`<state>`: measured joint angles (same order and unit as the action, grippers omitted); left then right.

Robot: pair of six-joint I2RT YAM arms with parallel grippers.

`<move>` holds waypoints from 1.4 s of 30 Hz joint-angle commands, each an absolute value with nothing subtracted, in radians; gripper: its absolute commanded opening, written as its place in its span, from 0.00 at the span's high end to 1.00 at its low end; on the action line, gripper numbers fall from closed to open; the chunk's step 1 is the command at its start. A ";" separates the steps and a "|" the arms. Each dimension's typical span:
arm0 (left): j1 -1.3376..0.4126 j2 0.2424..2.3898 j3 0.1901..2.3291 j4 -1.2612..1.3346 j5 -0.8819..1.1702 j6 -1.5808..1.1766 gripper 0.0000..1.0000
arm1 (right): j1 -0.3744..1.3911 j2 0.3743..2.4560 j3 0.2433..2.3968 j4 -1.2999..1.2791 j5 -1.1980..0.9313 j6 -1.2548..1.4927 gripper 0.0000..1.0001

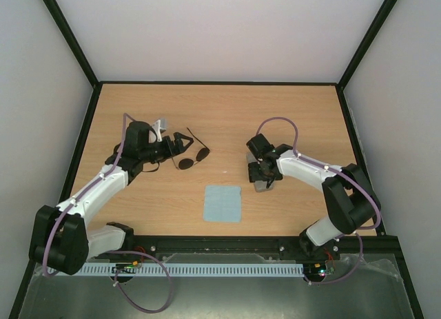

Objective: Organize the sunglasses
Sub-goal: Pick up the sunglasses case from the center of the board.

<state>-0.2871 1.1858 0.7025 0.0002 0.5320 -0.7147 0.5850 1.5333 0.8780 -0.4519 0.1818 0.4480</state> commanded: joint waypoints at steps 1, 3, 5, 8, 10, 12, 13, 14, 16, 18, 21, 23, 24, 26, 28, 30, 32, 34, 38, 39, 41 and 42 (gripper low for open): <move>-0.284 1.217 0.725 -0.018 0.579 -0.708 0.00 | 0.591 1.483 0.897 -0.486 0.189 0.455 0.44; -0.287 1.219 0.713 0.005 0.608 -0.720 0.00 | 0.591 1.453 0.903 -0.471 0.154 0.456 0.46; -0.296 1.213 0.704 0.031 0.628 -0.735 0.00 | 0.588 1.425 0.915 -0.458 0.111 0.464 0.48; -0.317 1.195 0.690 0.079 0.652 -0.777 0.00 | 0.577 1.390 0.938 -0.436 0.008 0.474 0.48; -0.335 1.183 0.676 0.130 0.675 -0.832 0.00 | 0.559 1.364 0.952 -0.415 -0.073 0.485 0.48; -0.354 1.170 0.641 0.231 0.713 -0.911 0.00 | 0.524 1.329 0.955 -0.380 -0.186 0.505 0.49; -0.362 1.165 0.627 0.279 0.730 -0.947 0.00 | 0.497 1.308 0.949 -0.355 -0.261 0.521 0.50; -0.372 1.159 0.614 0.320 0.737 -0.982 0.01 | 0.468 1.287 0.942 -0.323 -0.337 0.540 0.51; -0.400 1.150 0.596 0.391 0.736 -1.041 0.01 | 0.405 1.250 0.920 -0.255 -0.481 0.585 0.52; -0.427 1.147 0.600 0.424 0.729 -1.078 0.01 | 0.361 1.225 0.900 -0.187 -0.611 0.641 0.52; -0.476 1.144 0.614 0.462 0.697 -1.124 0.00 | 0.321 1.205 0.860 -0.056 -0.772 0.744 0.53; -0.512 1.147 0.636 0.466 0.667 -1.137 0.00 | 0.312 1.196 0.815 0.044 -0.842 0.820 0.53; -0.531 1.150 0.649 0.465 0.647 -1.138 0.01 | 0.313 1.194 0.798 0.098 -0.870 0.857 0.53; -0.561 1.167 0.675 0.470 0.619 -1.142 0.01 | 0.312 1.191 0.761 0.204 -0.930 0.935 0.54; -0.577 1.190 0.687 0.504 0.613 -1.156 0.01 | 0.312 1.182 0.725 0.317 -0.974 1.018 0.54; -0.583 1.205 0.692 0.512 0.609 -1.162 0.00 | 0.312 1.169 0.708 0.380 -0.992 1.070 0.54; -0.585 1.208 0.690 0.519 0.601 -1.166 0.00 | 0.312 1.158 0.703 0.405 -1.006 1.094 0.54; -0.590 1.210 0.690 0.529 0.593 -1.166 0.00 | 0.313 1.148 0.693 0.436 -1.017 1.126 0.54; -0.599 1.227 0.695 0.566 0.598 -1.182 0.01 | 0.312 1.135 0.641 0.614 -1.042 1.272 0.55; -0.602 1.231 0.694 0.581 0.598 -1.191 0.01 | 0.311 1.135 0.631 0.649 -1.045 1.303 0.55; -0.608 1.236 0.686 0.620 0.597 -1.211 0.00 | 0.312 1.138 0.617 0.694 -1.051 1.338 0.56; -0.610 1.238 0.683 0.642 0.598 -1.225 0.00 | 0.312 1.137 0.614 0.699 -1.052 1.342 0.56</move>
<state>-0.5972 1.2270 0.6689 0.5308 0.6006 -1.1801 0.3153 1.1564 0.6376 0.5175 -0.9878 1.2209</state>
